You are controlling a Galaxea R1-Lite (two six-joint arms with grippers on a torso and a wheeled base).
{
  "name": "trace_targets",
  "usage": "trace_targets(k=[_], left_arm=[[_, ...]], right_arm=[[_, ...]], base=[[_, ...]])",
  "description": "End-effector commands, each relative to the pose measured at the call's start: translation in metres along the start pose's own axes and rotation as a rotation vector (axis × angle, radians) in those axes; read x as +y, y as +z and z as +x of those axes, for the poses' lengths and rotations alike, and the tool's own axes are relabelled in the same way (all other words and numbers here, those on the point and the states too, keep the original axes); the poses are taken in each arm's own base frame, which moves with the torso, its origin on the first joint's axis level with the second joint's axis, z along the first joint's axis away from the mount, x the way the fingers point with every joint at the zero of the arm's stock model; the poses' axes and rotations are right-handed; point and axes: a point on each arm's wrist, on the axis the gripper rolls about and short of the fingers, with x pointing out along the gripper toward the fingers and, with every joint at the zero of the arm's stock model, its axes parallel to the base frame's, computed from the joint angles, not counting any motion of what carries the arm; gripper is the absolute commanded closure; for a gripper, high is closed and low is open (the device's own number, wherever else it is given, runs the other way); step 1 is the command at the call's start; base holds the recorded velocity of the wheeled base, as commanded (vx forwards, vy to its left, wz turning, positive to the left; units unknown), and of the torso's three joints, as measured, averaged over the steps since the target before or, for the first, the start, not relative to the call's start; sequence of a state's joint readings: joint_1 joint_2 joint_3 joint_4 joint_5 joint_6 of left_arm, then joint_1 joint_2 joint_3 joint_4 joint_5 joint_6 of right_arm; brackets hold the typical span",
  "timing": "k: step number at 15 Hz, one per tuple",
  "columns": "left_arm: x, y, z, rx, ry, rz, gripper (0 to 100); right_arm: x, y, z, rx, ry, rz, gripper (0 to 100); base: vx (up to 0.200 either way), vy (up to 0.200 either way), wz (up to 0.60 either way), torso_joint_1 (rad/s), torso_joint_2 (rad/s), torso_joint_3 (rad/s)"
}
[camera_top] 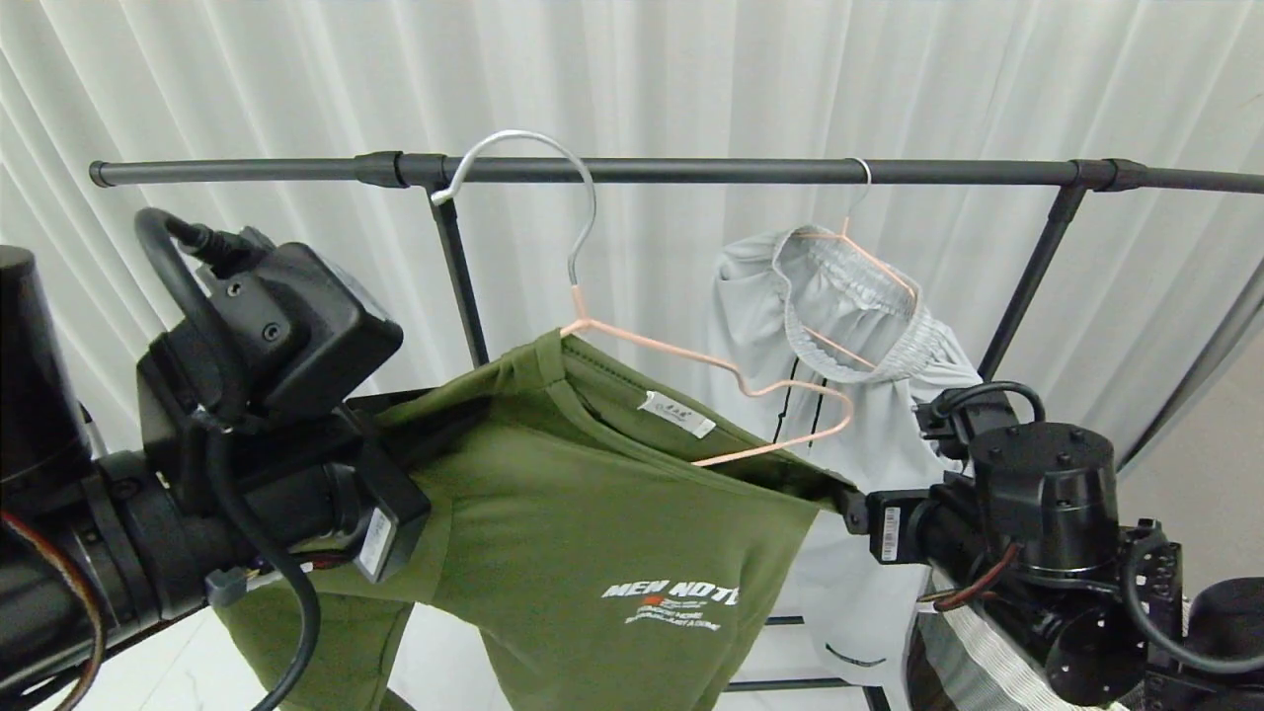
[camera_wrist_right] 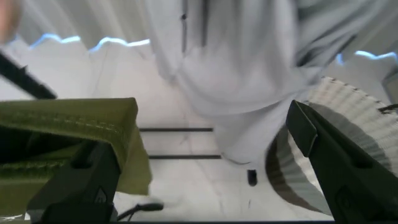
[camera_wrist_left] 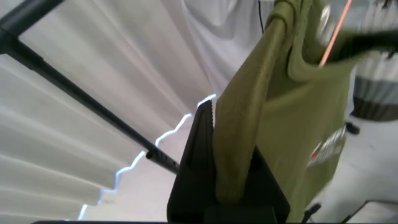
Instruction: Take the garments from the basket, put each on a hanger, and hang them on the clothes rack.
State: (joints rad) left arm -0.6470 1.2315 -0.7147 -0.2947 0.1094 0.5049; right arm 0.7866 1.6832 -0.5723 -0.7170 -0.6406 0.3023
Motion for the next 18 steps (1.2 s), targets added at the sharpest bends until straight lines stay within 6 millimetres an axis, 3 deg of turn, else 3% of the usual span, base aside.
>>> trace_targets(k=[1, 3, 5, 9, 14, 18], left_arm=[[-0.005, -0.011, -0.008, 0.022, -0.011, 0.015, 100], [-0.006, -0.013, -0.008, 0.028, -0.013, 0.016, 100], [-0.016, -0.032, -0.008, 0.101, -0.027, 0.036, 100], [-0.02, -0.042, -0.005, 0.178, 0.019, 0.04, 100], [-0.017, -0.035, -0.006, 0.148, 0.034, -0.049, 100], [-0.017, -0.033, -0.007, 0.127, 0.037, -0.091, 100]], right_arm=[[-0.018, 0.014, -0.001, -0.039, -0.048, 0.036, 0], [-0.019, 0.016, -0.001, -0.044, -0.049, 0.038, 0], [-0.024, 0.029, -0.015, -0.092, -0.025, 0.024, 0], [-0.019, 0.038, -0.037, -0.134, 0.043, 0.009, 0], [0.007, 0.007, -0.077, -0.076, 0.275, -0.107, 0], [0.013, 0.007, -0.097, -0.085, 0.384, -0.171, 0]], base=[[0.0, 0.0, 0.0, 0.0, 0.0, 0.0], [0.0, 0.0, 0.0, 0.0, 0.0, 0.0], [0.0, 0.0, 0.0, 0.0, 0.0, 0.0], [0.0, 0.0, 0.0, 0.0, 0.0, 0.0], [0.0, 0.0, 0.0, 0.0, 0.0, 0.0], [0.0, 0.0, 0.0, 0.0, 0.0, 0.0]])
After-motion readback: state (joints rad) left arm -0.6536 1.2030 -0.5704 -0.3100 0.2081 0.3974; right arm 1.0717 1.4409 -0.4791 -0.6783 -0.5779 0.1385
